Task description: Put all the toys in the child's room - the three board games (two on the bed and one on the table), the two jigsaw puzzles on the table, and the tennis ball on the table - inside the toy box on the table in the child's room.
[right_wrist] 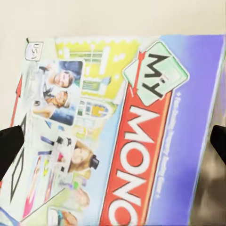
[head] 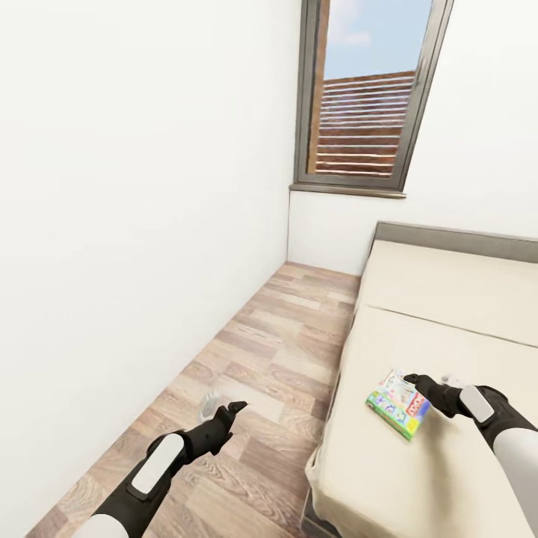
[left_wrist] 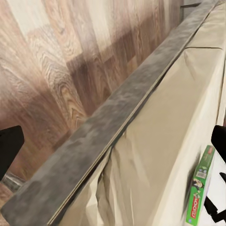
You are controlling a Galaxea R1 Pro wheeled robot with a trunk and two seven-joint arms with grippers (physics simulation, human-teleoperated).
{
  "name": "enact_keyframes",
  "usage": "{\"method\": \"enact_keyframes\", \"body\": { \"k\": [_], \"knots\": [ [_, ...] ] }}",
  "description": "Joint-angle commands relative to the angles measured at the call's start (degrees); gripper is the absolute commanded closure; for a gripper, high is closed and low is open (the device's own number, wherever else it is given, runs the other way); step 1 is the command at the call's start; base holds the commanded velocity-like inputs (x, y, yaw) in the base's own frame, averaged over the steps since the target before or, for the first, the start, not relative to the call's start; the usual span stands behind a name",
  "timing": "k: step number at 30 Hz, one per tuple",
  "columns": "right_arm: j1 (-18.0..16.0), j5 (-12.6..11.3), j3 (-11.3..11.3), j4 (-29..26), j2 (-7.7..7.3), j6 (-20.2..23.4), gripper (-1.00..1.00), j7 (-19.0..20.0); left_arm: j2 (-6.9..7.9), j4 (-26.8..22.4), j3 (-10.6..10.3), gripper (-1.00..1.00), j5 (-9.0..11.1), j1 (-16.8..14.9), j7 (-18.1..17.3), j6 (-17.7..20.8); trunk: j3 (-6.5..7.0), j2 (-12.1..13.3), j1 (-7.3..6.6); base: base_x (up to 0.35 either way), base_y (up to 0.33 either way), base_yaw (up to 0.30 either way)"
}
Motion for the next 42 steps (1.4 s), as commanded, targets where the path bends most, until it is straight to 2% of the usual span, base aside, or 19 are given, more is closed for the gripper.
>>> {"method": "enact_keyframes", "body": {
  "k": [1,13,27,42],
  "knots": [
    [0.0,-0.7,-0.4,0.5,0.04,0.6,-1.0,0.1,0.03,0.0,-0.2,-1.0,0.3,0.0,0.1,0.1,-0.06,0.0,0.0,0.0,0.0,0.272],
    [0.0,-0.7,-0.4,0.5,0.18,0.7,-1.0,0.2,0.03,0.0,-0.1,-1.0,0.3,0.8,0.2,-0.6,-0.04,0.0,0.0,0.0,0.0,0.081],
    [0.0,-0.6,-0.3,0.5,0.29,0.6,-1.0,0.2,0.03,0.0,-0.1,-1.0,0.3,0.9,0.5,-0.7,0.4,0.0,0.0,0.0,0.0,0.228],
    [0.0,-0.6,-0.3,0.5,0.3,0.6,-1.0,0.1,-0.07,0.1,-0.1,-1.0,0.3,0.9,0.7,-0.7,0.66,0.0,0.0,0.0,0.0,0.101]
  ]
}}
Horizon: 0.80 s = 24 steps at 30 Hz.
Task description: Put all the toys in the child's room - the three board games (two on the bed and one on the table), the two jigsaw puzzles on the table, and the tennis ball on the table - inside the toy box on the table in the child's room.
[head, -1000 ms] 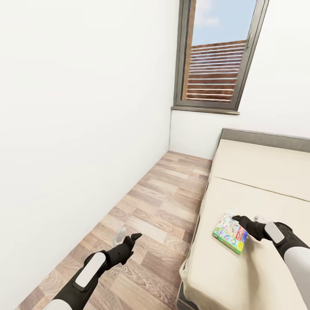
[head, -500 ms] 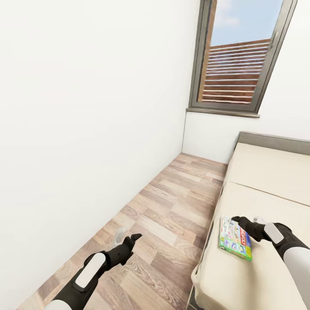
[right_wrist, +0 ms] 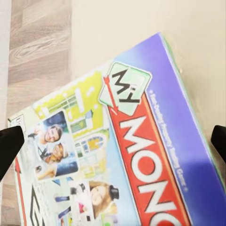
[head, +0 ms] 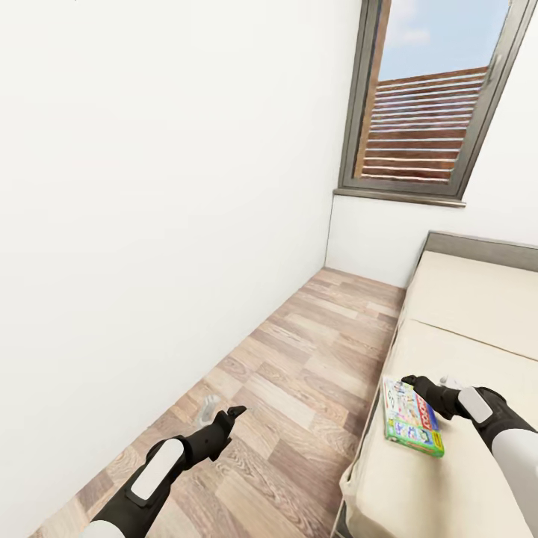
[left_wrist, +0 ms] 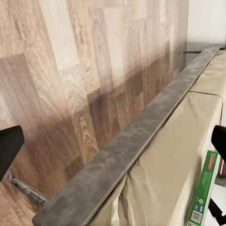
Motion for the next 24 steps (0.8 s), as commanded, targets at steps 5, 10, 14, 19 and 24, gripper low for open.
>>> {"method": "enact_keyframes", "body": {
  "k": [5,10,14,19,24],
  "knots": [
    [0.0,0.1,-0.4,-0.1,-0.04,0.3,-1.0,0.2,0.02,0.0,-0.1,-1.0,0.3,0.0,0.2,0.1,0.17,0.0,-0.01,0.0,0.0,0.238],
    [0.0,0.1,-0.4,0.0,0.0,0.3,-1.0,0.2,0.0,0.0,-0.1,-1.0,0.3,0.0,0.2,0.1,0.34,0.0,-0.01,0.0,0.0,0.202],
    [0.0,0.1,-0.4,-0.1,0.01,0.3,-1.0,0.2,-0.04,0.0,-0.1,-1.0,0.3,-0.1,0.2,0.1,0.38,0.0,-0.01,0.0,0.0,0.055],
    [0.0,0.1,-0.4,-0.1,0.02,0.3,-1.0,0.2,-0.05,0.0,-0.1,-1.0,0.3,-0.1,0.2,0.1,0.39,0.0,-0.01,0.0,0.0,0.015],
    [0.0,0.1,-0.4,0.0,0.02,0.3,-1.0,0.1,-0.05,0.0,-0.1,-1.0,0.3,-0.1,0.2,0.1,0.39,0.0,-0.01,0.0,0.0,0.004]
  ]
}}
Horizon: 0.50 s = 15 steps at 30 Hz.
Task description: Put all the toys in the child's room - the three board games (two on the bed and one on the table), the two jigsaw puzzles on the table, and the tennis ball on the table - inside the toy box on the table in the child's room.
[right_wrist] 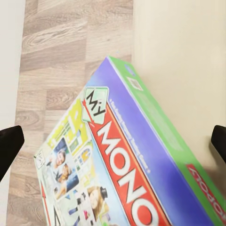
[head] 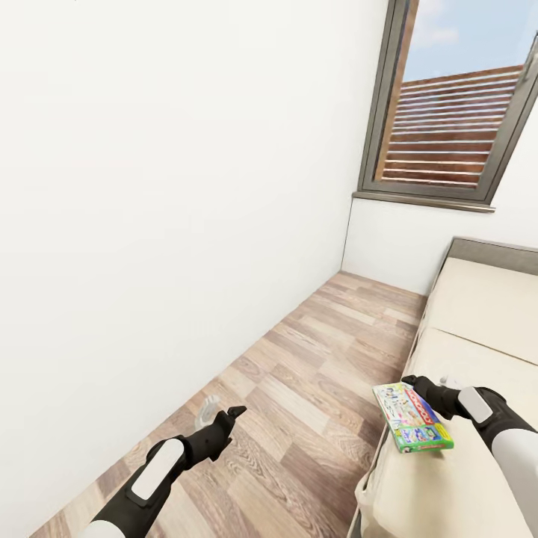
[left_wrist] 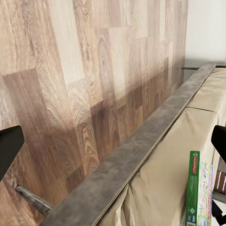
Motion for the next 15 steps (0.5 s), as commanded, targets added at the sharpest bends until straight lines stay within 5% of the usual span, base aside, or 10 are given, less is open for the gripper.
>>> {"method": "enact_keyframes", "body": {
  "k": [1,15],
  "knots": [
    [0.0,0.2,-0.4,-0.1,0.02,0.3,-1.0,0.2,0.02,0.0,-0.1,-1.0,0.3,0.0,0.2,0.1,-0.05,0.0,-0.01,0.0,0.0,0.001],
    [0.0,0.1,-0.4,-0.2,0.02,0.2,-1.0,0.1,0.01,0.2,-0.1,-1.0,0.3,0.0,0.2,0.0,-0.05,0.0,-0.01,0.0,0.0,0.0]
  ]
}}
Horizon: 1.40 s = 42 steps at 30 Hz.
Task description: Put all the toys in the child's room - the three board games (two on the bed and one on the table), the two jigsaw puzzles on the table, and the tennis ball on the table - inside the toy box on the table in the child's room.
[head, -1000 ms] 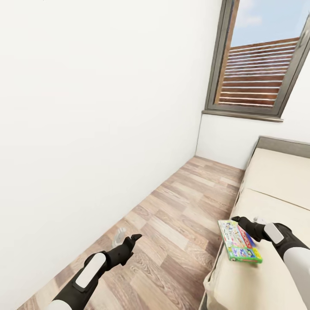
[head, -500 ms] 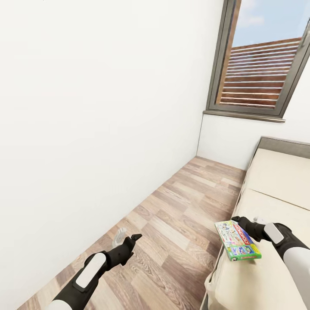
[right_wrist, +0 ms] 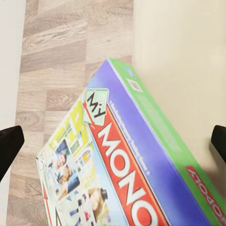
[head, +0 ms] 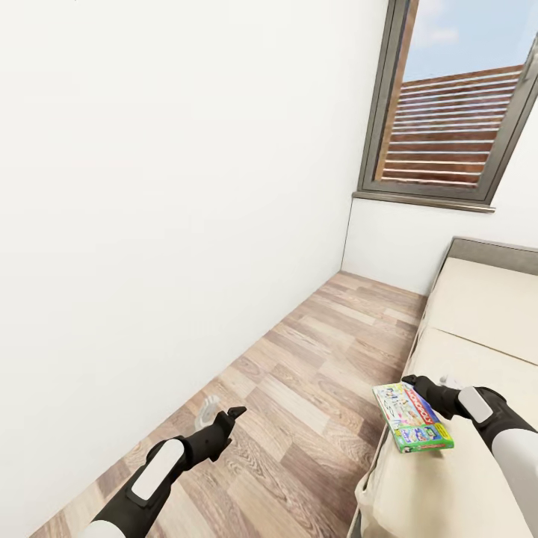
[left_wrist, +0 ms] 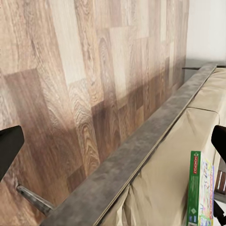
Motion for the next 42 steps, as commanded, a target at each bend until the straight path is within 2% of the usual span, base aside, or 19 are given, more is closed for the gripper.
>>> {"method": "enact_keyframes", "body": {
  "k": [1,6,7,12,13,18,20,23,31,42],
  "knots": [
    [0.0,0.2,-0.4,-0.1,0.0,0.3,-1.0,0.2,0.0,0.0,-0.1,-1.0,0.3,0.0,0.1,0.1,-0.05,0.0,-0.01,0.0,0.0,0.0],
    [0.0,0.2,-0.4,-0.4,-0.24,0.2,-1.0,0.3,-0.03,0.2,-0.1,-1.0,0.0,0.0,0.1,-0.1,-0.05,0.0,-0.01,0.0,0.0,0.0],
    [-0.1,0.3,-0.4,-1.8,-0.56,-0.1,-1.0,0.3,-0.23,0.5,-0.1,-1.0,-2.6,0.1,-0.3,-1.0,-0.05,0.0,-0.01,0.0,0.0,0.0],
    [0.2,0.3,-0.4,-5.3,-0.87,-0.2,-1.0,0.3,-0.63,0.6,0.0,-1.0,-6.9,0.1,-0.7,-1.8,-0.05,0.0,-0.01,0.0,0.0,0.0],
    [0.3,0.3,-0.4,-6.5,-1.24,-0.4,-1.0,0.3,-0.69,0.6,-0.1,-1.0,-7.9,0.2,-1.8,-1.9,-0.05,0.0,-0.01,0.0,0.0,0.0],
    [0.4,0.3,-0.5,-9.4,-2.62,-1.8,-1.0,0.4,-0.78,2.1,-0.1,-1.0,-9.2,0.1,-5.3,-2.1,-0.05,0.0,-0.01,0.0,0.0,0.0],
    [-0.2,0.3,0.2,-8.7,-3.09,-2.4,-1.0,-0.3,-1.44,1.5,-0.8,-1.0,-9.9,0.7,-4.6,-2.7,-0.05,0.0,-0.01,0.0,0.0,0.0],
    [-0.9,0.3,0.2,-7.8,-3.08,-2.9,-1.0,-0.6,-1.54,0.5,-1.6,-1.0,-9.9,0.7,-4.1,-2.7,-0.05,0.0,-0.01,0.0,0.0,0.0],
    [-0.9,0.3,0.2,-6.9,-3.08,-2.9,-1.0,-0.6,-1.54,-2.0,-1.6,-1.0,-9.9,0.7,-4.1,-2.7,-0.05,0.0,-0.01,0.0,0.0,0.0],
    [-0.9,0.3,0.2,-6.9,-3.08,-2.9,-1.0,-0.6,-1.54,-2.0,-1.6,-1.0,-9.9,0.7,-4.1,-2.7,-0.05,0.0,-0.01,0.0,0.0,0.0]
  ]
}}
